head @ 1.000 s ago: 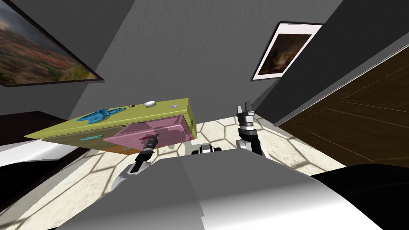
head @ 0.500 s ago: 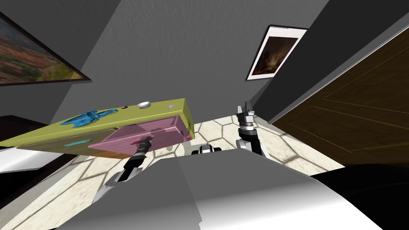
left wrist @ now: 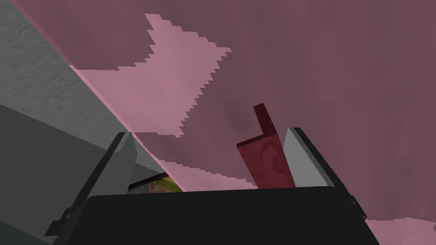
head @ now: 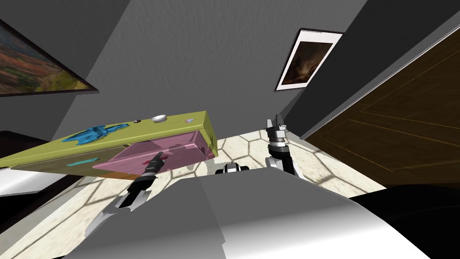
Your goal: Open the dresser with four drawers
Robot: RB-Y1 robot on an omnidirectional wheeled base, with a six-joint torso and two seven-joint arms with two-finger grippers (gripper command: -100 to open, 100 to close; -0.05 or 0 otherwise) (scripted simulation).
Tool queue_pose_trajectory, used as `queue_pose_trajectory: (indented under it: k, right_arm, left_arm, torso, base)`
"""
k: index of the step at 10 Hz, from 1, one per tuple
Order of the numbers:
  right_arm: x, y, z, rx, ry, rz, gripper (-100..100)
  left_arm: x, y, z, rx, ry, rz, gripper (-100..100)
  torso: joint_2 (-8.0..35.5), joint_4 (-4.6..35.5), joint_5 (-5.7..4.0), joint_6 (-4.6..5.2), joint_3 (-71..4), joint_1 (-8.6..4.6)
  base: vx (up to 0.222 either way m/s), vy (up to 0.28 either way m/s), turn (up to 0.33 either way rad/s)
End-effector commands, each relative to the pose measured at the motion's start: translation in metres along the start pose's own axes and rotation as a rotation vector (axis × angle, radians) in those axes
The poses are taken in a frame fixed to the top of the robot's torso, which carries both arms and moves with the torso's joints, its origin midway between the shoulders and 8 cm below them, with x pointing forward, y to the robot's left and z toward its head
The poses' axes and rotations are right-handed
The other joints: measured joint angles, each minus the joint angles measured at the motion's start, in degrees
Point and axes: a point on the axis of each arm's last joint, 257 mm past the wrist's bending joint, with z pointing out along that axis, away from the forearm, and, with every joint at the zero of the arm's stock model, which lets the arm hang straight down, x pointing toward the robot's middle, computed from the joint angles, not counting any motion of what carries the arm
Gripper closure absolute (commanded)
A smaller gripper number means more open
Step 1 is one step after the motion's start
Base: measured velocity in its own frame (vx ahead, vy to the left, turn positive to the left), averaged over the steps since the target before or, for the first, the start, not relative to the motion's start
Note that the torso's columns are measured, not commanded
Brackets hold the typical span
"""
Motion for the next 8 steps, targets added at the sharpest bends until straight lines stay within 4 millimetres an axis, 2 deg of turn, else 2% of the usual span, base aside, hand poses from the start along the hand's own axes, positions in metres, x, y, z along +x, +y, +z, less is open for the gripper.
queue_pose_trajectory:
  k: [1,2,3,8]
  right_arm:
    - [0.0,0.0,0.0,0.0,0.0,0.0,0]
    - [0.0,0.0,0.0,0.0,0.0,0.0,0]
    - [0.0,0.0,0.0,0.0,0.0,0.0,0]
    - [0.0,0.0,0.0,0.0,0.0,0.0,0]
  left_arm:
    - [-0.017,-0.011,0.002,0.004,0.0,-0.001,-100]
    - [-0.014,-0.006,-0.002,-0.003,0.004,-0.004,-100]
    - [-0.014,-0.005,-0.003,-0.007,0.003,-0.006,0]
    - [-0.011,0.0,-0.005,-0.017,0.005,-0.011,0]
  torso:
    - [0.1,0.1,-0.23,-0.1,0.0,-0.19]
    - [0.3,0.2,-0.35,-0.06,0.1,-0.36]
    - [0.2,0.1,-0.27,-0.02,0.1,-0.35]
    - [0.0,0.0,-0.11,0.02,0.0,-0.23]
  base:
    - [0.005,-0.046,0.009]
    - [0.006,-0.008,0.005]
    - [0.0,0.0,0.0]
    - [0.0,0.0,0.0]
